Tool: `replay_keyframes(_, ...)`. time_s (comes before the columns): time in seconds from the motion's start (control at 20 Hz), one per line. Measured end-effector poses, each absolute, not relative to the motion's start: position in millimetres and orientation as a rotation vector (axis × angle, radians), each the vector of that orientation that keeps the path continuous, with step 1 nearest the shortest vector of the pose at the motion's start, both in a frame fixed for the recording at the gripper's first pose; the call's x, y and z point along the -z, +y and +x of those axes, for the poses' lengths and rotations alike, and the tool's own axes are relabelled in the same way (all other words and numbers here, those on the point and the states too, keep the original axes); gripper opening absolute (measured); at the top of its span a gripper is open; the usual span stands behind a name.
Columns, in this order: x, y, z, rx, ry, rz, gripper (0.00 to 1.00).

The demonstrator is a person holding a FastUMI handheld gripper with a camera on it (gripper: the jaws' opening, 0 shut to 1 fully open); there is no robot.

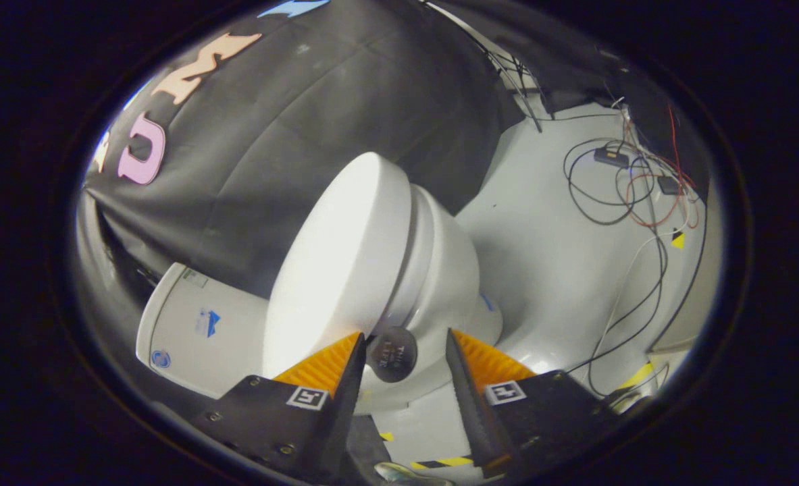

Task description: Open the toilet lid.

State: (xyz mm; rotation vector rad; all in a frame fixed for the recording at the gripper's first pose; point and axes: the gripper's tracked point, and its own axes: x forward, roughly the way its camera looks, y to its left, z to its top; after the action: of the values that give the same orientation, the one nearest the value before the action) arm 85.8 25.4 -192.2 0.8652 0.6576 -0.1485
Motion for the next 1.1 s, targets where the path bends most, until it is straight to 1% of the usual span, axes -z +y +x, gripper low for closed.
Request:
replay_keyframes(0.1,181,14,90,0.186,0.622,0.883,0.30)
replay_keyframes(0.15,184,22,86,0.169,0.644,0.869,0.24)
replay_keyframes(0.2,182,15,94,0.185,0.618,0.896,0.18)
replay_keyframes(0.25,181,20,90,0.180,0.635,0.914,0.11)
replay_keyframes(0.4,175,22,90,0.124,0.620,0.921,0.10)
replay_keyframes(0.5,157,19,73,0.127,0.625,0.915,0.06)
replay_keyframes(0.55,167,22,88,0.124,0.618,0.905,0.02)
replay_keyframes(1.1,123,32,90,0.134,0.603,0.836,0.01)
